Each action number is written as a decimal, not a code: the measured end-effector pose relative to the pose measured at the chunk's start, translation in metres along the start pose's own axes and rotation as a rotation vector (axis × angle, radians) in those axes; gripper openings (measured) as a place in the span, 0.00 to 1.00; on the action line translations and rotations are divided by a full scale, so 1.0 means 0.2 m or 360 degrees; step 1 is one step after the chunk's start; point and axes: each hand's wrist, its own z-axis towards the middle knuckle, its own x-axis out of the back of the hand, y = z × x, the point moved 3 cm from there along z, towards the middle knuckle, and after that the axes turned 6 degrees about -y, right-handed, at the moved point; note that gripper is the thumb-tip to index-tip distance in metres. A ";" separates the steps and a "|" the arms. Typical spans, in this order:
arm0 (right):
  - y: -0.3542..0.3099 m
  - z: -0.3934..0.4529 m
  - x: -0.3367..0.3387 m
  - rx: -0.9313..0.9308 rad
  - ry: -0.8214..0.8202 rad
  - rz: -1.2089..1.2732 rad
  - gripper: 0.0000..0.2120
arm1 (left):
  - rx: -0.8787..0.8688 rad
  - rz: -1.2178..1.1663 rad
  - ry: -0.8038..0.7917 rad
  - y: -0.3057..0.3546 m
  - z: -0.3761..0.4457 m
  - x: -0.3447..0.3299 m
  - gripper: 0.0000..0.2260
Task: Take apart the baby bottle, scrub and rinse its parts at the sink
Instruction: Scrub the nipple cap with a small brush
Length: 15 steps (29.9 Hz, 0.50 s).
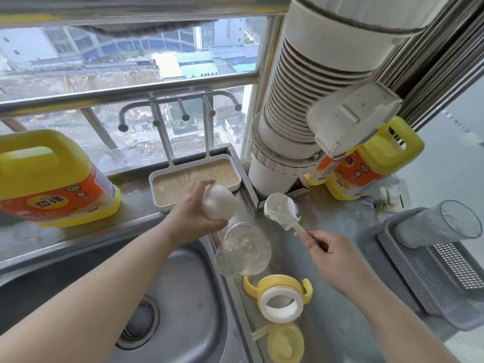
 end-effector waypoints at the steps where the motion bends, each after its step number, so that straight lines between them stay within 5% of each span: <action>1: -0.04 -0.01 0.00 0.0030 -0.0008 0.0007 0.14 | 0.0051 -0.0088 0.0083 0.01 -0.04 0.03 0.37; 7: -0.38 -0.09 -0.06 0.0337 -0.0237 0.0039 0.10 | 0.0330 -0.1310 0.0091 0.08 -0.35 0.17 0.36; 13: -0.56 -0.19 -0.24 0.0552 -0.0347 -0.0058 0.19 | 0.0621 -0.2000 0.0169 0.07 -0.65 0.27 0.36; 15: -0.61 -0.23 -0.29 0.0563 -0.0373 -0.0087 0.17 | 0.0667 -0.2161 0.0196 0.03 -0.75 0.32 0.28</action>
